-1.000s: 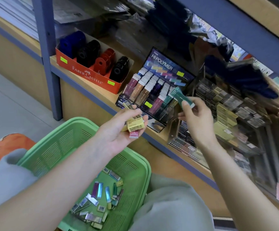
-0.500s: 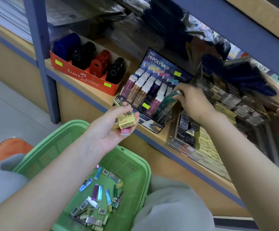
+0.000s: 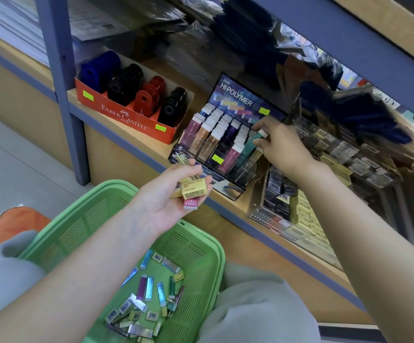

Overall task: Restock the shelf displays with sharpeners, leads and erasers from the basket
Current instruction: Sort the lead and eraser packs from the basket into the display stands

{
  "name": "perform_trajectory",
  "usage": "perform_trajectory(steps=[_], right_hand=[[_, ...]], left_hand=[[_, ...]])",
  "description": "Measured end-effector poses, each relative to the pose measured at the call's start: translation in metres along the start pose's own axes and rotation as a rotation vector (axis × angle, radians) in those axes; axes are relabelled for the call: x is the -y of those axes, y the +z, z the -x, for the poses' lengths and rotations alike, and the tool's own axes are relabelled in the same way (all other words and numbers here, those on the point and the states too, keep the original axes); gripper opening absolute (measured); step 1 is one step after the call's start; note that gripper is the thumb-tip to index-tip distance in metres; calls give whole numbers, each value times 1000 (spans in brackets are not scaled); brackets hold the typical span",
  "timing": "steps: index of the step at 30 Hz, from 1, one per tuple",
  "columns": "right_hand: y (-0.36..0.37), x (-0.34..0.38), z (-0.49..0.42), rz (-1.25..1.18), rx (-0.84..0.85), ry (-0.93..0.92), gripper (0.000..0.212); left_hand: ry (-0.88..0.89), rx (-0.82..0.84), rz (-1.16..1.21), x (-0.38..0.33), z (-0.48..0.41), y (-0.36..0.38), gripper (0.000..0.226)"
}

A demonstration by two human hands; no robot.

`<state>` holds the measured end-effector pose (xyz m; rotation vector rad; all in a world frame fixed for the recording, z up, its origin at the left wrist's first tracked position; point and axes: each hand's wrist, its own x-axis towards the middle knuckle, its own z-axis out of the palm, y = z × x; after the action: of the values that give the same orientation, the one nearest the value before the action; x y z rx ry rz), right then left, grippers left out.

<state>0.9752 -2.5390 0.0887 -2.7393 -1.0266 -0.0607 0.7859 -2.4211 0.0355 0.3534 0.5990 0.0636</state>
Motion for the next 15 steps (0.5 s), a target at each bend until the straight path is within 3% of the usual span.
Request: perform_trajectory(steps=[5,11,15], right_hand=[[2,-4,-1,24,-23,-9,17],[2,1,1,18,-46,-40,43],[15,-2,5,-48,-104,-46,26]], left_hand=[[2,-1,-24,1,1,1,36],[10,-8,-61,2,-3,0,31],[-3,-8,-93,3,-5,-1,39]])
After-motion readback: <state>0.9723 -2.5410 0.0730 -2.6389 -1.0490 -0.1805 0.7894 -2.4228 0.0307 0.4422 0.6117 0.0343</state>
